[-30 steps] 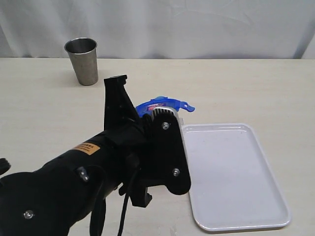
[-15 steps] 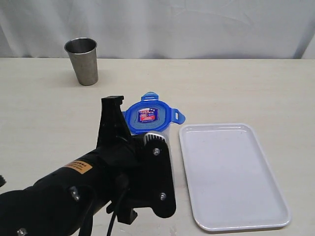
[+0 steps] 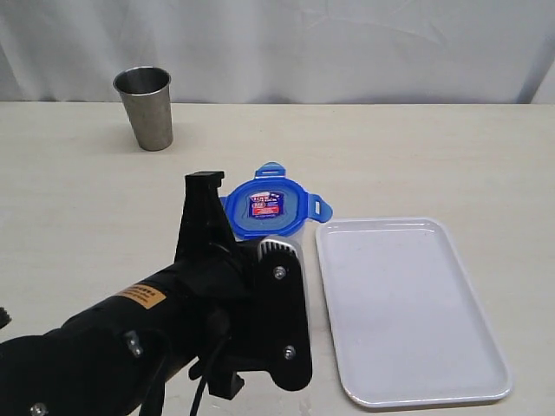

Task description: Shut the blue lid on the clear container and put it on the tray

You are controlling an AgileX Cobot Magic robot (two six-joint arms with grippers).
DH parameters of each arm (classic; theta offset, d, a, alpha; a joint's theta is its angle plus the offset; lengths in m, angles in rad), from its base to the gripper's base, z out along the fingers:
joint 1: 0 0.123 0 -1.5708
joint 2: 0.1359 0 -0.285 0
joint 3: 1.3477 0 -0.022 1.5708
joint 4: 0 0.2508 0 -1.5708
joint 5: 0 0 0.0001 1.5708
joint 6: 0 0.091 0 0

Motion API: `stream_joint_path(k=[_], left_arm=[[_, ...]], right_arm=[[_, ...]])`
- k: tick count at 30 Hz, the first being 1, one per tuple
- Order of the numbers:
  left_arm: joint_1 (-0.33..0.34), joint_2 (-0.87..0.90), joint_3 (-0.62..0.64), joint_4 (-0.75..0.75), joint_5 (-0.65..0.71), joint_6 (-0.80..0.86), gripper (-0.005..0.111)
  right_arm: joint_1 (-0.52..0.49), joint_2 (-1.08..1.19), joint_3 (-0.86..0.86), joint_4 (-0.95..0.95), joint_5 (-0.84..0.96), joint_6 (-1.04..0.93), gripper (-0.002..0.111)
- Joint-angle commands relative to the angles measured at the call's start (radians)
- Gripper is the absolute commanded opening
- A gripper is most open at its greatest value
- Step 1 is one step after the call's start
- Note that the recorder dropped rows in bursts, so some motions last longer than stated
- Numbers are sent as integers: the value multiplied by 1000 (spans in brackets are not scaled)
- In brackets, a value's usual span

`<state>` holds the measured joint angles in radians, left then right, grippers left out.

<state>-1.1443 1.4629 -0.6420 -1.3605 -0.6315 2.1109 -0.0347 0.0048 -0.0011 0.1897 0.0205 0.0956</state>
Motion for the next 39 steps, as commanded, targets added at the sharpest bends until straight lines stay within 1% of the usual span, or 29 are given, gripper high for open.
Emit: stream_joint_path(k=[1,17,19,23,26,31,39], left_arm=[[-7,-4,5,6,12,32,0],[-7,-4,5,6,-1,32,1],[-7,-4,5,6,-1,32,6],[-7,-4,5,6,-1,32,28],[-7,-4,5,6,-1,32,39],[-7,-4,5,6,-1,32,48],[-7,-6,5,6,-1,32,52]], right_arm=[[3,-5,1,-6,6,-5,4],[3,-5,1,-6,6,-5,4],[3,-5,1,-6,6,-5,4],[3,-5,1,-6,6,-5,4],[3,-5,1,-6,6,-5,4],[3,-5,1,-6,6,-5,4],[3,-5,1,-6,6,-5,4]])
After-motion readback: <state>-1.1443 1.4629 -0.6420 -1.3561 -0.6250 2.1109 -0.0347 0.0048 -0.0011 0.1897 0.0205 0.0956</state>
